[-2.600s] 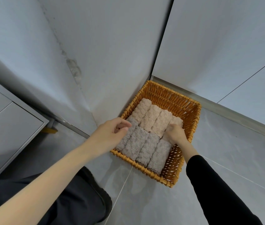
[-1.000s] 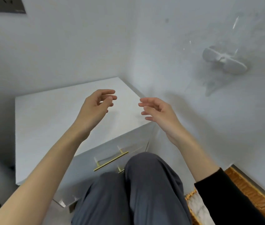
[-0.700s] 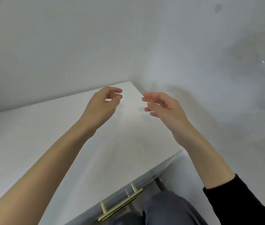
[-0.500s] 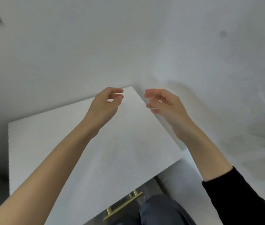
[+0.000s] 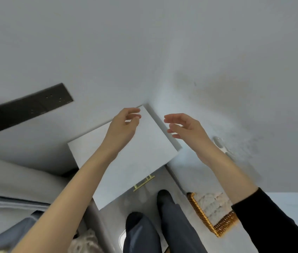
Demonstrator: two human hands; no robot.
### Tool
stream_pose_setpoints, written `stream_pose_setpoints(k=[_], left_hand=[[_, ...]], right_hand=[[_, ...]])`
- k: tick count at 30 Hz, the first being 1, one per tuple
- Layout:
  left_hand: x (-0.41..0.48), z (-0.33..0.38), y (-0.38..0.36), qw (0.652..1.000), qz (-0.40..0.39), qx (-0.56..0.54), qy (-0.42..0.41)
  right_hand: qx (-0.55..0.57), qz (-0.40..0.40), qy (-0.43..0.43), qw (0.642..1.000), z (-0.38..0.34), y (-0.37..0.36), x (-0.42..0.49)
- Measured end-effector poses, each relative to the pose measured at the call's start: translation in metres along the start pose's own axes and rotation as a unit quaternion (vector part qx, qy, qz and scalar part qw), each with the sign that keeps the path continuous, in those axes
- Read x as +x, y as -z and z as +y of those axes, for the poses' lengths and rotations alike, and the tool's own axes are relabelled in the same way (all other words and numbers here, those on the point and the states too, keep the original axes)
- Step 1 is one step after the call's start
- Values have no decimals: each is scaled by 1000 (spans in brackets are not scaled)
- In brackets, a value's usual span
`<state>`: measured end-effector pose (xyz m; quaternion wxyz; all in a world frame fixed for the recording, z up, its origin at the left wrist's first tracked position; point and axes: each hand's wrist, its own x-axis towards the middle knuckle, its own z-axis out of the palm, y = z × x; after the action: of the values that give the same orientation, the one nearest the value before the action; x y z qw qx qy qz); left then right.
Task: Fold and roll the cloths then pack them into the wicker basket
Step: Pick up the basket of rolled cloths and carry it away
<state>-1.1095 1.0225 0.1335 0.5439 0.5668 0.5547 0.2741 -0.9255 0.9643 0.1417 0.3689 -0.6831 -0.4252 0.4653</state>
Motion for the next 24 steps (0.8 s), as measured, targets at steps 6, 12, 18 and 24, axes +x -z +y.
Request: stream_pose_setpoints(k=[6,12,18,24], left_hand=[[-57,48,8,999,-46,10,7],[-104,74,-18,993,-111,28,-17],[-141,88,-69,982,-174,55,-42],[-182,108,-142,967,-233,78,-73]], right_hand=[[17,22,-41,999,-30,25,-85],[33,52,-75,995,-33,53,-153],[51,104,-74,990,-16,97,-213],[84,162,-84,980,30,156,-276]])
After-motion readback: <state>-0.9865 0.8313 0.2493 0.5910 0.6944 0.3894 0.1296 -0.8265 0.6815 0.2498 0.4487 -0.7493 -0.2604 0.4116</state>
